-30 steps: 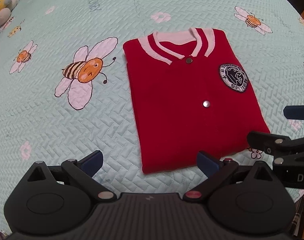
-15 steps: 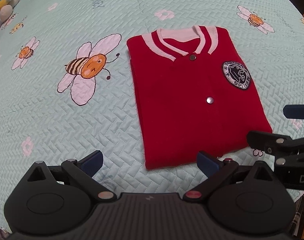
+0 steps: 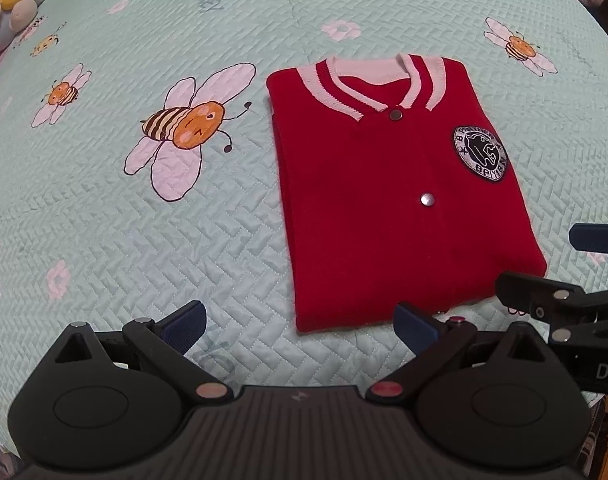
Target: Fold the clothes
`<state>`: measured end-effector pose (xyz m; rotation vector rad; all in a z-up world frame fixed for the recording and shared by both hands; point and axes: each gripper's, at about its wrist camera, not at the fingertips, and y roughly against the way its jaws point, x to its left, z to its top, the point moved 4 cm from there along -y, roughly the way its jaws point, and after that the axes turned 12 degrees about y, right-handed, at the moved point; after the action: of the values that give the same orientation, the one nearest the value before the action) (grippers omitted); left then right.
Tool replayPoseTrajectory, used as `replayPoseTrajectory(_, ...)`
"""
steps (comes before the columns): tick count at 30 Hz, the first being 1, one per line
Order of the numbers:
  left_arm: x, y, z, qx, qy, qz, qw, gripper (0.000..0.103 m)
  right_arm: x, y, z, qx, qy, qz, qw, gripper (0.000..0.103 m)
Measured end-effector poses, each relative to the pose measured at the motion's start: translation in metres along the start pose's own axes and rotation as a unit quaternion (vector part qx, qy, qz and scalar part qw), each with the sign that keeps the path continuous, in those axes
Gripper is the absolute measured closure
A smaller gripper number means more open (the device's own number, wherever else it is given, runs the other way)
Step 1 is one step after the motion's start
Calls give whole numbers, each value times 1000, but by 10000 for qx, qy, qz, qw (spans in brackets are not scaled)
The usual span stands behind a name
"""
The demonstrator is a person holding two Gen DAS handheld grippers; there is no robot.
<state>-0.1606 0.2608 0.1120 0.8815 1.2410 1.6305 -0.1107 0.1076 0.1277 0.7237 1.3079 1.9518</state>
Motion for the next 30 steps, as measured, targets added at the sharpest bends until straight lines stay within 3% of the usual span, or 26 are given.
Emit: replayPoseTrajectory(30,2,15,-27,-183,344,120,9992,1,11,18,-25,-257,-61,107,9996,21)
